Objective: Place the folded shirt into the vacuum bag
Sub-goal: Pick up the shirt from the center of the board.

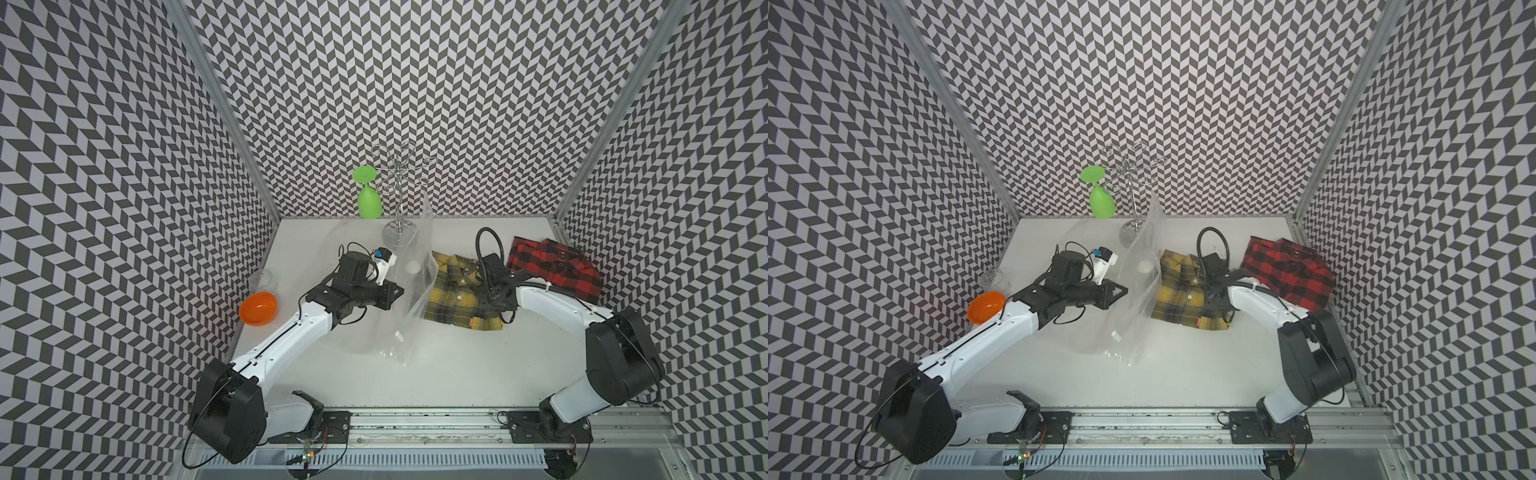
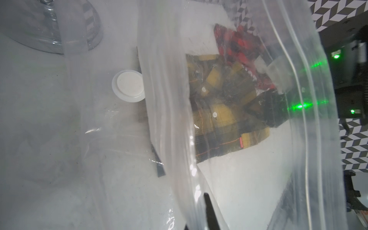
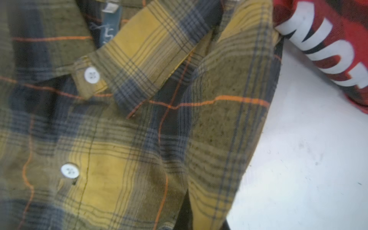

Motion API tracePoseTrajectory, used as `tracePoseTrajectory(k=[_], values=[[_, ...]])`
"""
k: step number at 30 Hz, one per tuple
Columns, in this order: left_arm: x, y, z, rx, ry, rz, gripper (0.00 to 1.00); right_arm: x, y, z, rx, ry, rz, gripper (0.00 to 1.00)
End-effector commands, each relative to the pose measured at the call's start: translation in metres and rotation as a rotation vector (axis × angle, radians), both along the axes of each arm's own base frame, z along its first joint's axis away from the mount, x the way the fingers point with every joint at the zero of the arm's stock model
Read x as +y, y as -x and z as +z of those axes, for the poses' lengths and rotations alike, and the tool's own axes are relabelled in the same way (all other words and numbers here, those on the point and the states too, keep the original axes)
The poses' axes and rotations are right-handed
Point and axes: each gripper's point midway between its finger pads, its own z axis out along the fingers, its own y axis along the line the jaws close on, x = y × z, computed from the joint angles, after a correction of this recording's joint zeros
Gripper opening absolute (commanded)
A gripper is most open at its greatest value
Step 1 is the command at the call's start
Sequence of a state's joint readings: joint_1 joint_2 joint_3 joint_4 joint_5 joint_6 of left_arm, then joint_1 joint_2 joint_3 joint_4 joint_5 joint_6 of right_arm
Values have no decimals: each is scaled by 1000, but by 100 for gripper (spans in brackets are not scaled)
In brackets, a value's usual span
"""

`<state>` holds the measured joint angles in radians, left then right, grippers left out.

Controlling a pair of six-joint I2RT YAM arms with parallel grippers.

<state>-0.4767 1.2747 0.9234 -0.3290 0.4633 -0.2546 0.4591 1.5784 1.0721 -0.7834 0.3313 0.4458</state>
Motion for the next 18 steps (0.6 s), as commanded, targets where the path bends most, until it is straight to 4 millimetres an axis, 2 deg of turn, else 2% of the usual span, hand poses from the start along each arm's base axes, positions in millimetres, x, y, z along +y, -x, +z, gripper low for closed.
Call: tracePoseTrajectory(k=[1, 7, 10, 13, 18], values=[[-1, -3, 11, -50, 29, -5, 0, -36, 18, 26, 54, 282, -25, 5], [-5, -2, 16, -47, 50, -24, 0, -77, 4, 85, -52, 458, -126, 4], [-5, -1, 15, -39, 55, -27, 0, -84, -2, 110, -90, 524, -154, 3], [-6, -1, 13, -38, 65, -29, 0, -64, -11, 106, -117, 516, -108, 3], [-3, 2, 9, -38, 54, -17, 0, -24, -18, 80, -147, 479, -46, 1]])
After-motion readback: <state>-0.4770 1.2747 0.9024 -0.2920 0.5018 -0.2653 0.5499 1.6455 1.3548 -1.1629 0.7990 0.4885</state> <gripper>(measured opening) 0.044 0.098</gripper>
